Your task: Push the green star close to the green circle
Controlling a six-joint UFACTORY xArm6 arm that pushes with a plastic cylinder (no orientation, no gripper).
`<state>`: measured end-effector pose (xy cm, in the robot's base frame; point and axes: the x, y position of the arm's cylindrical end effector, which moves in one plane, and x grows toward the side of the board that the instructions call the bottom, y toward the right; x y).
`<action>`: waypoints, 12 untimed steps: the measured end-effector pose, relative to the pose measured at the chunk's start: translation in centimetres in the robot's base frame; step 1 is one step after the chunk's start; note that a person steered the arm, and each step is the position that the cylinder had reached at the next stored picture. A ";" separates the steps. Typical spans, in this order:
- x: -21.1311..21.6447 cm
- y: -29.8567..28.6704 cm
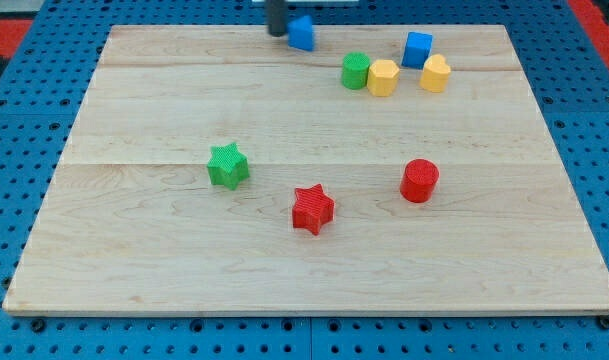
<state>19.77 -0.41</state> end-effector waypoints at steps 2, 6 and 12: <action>-0.5 2.8; 26.4 -21.8; 18.6 -3.7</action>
<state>38.34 -4.12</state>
